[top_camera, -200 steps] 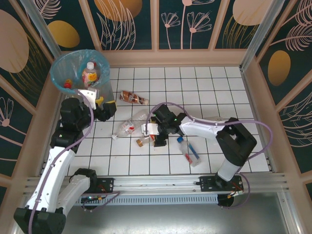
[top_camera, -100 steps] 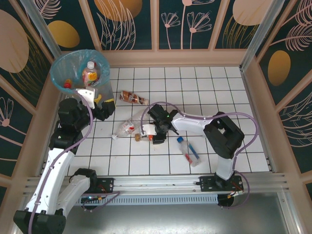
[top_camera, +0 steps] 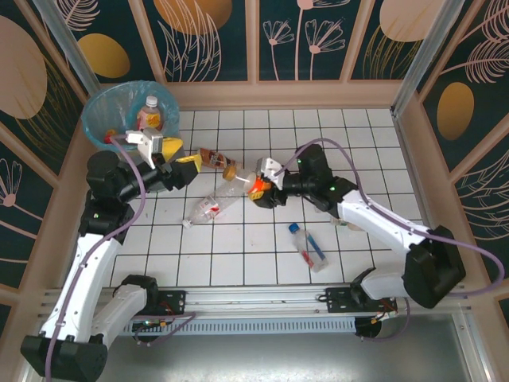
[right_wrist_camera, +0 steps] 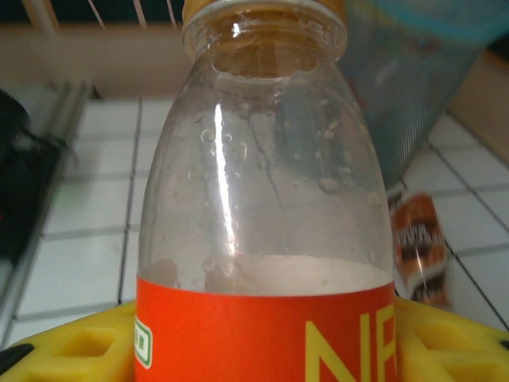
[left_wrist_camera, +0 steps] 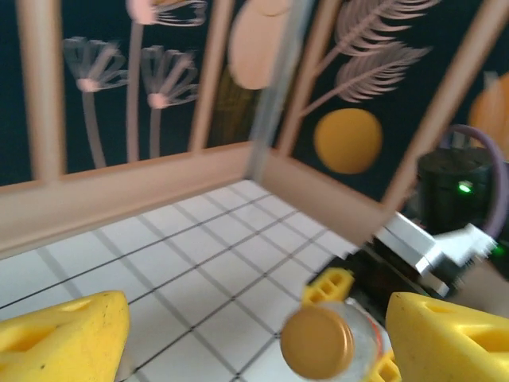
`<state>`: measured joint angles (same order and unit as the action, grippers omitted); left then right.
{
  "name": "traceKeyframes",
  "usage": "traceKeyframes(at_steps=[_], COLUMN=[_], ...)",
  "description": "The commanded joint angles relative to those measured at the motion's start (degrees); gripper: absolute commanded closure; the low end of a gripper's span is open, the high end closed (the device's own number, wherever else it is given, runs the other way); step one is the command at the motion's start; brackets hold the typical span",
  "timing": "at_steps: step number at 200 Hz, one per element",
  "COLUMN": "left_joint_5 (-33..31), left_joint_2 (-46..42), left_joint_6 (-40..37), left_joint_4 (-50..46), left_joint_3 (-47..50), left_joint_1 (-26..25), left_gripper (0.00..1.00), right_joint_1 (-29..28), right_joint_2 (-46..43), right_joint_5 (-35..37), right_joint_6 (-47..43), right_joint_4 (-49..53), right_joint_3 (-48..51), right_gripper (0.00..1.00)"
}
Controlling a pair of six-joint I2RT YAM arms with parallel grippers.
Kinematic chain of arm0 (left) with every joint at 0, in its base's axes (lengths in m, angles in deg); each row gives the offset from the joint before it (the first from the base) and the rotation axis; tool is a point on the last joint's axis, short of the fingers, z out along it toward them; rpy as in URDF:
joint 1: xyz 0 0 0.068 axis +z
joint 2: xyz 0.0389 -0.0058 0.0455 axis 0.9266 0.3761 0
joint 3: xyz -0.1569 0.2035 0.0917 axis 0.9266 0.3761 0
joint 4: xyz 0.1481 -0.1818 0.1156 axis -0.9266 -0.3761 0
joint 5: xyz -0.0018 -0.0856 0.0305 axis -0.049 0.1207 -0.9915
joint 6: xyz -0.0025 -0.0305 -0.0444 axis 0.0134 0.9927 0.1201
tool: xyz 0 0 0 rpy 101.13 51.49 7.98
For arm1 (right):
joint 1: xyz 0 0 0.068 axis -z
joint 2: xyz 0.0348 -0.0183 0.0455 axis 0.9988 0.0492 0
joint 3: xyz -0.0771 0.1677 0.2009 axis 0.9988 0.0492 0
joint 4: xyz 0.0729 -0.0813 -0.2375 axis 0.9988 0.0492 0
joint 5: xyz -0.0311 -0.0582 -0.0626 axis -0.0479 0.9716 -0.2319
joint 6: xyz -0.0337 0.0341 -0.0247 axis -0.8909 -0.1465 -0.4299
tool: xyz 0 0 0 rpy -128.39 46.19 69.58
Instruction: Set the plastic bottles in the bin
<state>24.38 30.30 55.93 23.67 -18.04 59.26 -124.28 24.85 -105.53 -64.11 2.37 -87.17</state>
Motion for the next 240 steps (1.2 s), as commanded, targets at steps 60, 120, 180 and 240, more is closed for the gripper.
traceKeyframes(at_steps=[60,120,180,240], left_joint_5=[19.20,18.63,17.79,-18.38], left_joint_2=[3.74,5.28,4.46,2.57], left_joint_6=[4.32,5.18,5.18,8.44], left_joint_4=[13.83,15.49,14.26,6.08], left_joint_3=[-1.16,-1.24,-1.67,-10.71], left_joint_1=[-4.46,-8.49,-8.88,-8.85], left_gripper=[0.18,0.34,0.89,1.00], right_joint_1=[-2.01,-6.37,-6.67,-6.92], right_joint_2=[1.22,5.49,6.05,2.10], right_joint_5=[-11.78,-15.52,-14.49,4.00], right_joint_6=[23.42,25.55,27.52,26.55], right_joint_4=[-24.34,-27.19,-29.53,-29.17], right_joint_3=[-1.88,-4.07,-4.06,-0.66], right_gripper=[0.44,0.43,0.41,0.01])
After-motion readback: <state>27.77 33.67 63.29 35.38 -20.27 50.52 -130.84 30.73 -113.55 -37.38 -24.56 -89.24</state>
